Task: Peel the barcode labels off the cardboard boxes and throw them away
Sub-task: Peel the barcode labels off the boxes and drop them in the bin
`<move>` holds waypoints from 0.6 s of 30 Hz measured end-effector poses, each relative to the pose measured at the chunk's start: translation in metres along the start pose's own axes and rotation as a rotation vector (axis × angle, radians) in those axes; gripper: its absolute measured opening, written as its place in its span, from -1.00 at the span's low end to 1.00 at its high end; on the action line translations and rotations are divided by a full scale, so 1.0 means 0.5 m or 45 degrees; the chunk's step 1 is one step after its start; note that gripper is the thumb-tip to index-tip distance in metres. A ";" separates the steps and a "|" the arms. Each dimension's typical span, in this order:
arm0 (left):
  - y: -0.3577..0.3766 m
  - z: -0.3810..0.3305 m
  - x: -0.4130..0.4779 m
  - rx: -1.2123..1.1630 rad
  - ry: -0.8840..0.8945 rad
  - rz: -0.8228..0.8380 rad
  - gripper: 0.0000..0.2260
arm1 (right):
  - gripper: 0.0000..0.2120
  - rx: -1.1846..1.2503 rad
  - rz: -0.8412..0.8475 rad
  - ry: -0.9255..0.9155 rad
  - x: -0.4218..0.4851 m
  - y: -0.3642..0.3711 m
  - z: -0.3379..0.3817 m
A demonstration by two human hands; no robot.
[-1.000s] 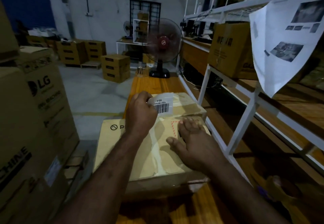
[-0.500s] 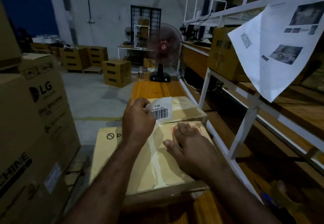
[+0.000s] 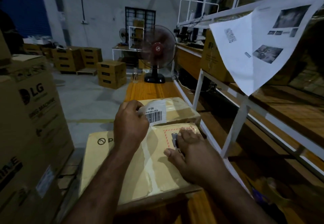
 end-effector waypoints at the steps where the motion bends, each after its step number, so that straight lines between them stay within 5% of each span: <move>1: -0.002 0.000 0.000 -0.006 -0.002 -0.007 -0.86 | -0.29 0.009 0.021 -0.029 -0.002 0.010 0.020; 5: -0.009 -0.001 -0.005 -0.033 -0.002 -0.052 -0.87 | -0.18 0.087 0.076 -0.245 -0.073 0.050 0.075; 8: -0.010 -0.003 -0.012 -0.043 -0.007 -0.054 -0.89 | -0.03 0.248 0.043 -0.188 -0.120 0.044 0.022; 13: -0.014 -0.014 -0.027 -0.042 -0.012 -0.027 -0.88 | -0.35 0.118 -0.107 -0.004 -0.073 0.004 -0.037; 18: -0.041 -0.037 -0.056 -0.081 0.094 -0.082 -0.88 | -0.28 0.151 -0.013 -0.014 0.002 0.001 -0.031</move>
Point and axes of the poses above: each hand's wrist, its own x-axis towards the middle knuckle, its own y-axis out of the palm, z = x × y, the point moved 10 cm from there along x, towards the middle knuckle, and after that the axes turned 7 degrees about z, right-handed, at the moved point
